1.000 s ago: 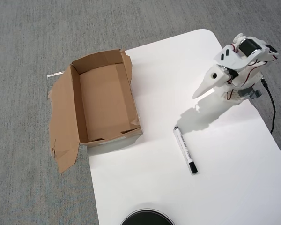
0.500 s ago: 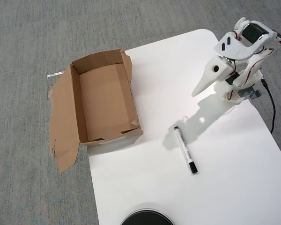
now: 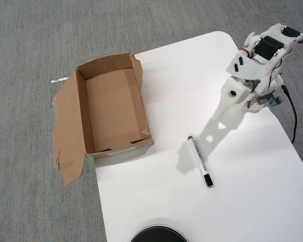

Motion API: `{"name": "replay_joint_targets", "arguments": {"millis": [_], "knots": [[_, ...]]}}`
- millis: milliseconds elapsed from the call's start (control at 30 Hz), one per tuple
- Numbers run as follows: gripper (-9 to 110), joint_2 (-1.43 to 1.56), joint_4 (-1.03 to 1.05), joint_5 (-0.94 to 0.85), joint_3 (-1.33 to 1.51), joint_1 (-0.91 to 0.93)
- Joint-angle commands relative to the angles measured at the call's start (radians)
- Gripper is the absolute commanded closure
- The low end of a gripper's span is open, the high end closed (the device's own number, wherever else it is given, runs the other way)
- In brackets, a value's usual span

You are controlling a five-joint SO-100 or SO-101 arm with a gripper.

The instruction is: Grasp a pen and put it in the box.

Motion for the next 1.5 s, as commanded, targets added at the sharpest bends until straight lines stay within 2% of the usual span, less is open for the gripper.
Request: {"name": "replay_joint_targets", "arguments": {"millis": [0, 300, 633, 800, 1000, 1467], "knots": [[101, -0.048, -0.011, 0.002, -0.036, -0.05], [101, -0.192, -0.014, 0.005, -0.038, -0.064], [101, -0.216, -0.015, 0.016, -0.064, -0.053], [91, -0.299, -0.031, 0.018, -0.113, -0.062], [81, -0.437, -0.095, 0.018, -0.211, -0.084], [81, -0.653, -0.348, 0.019, -0.315, -0.07]]}}
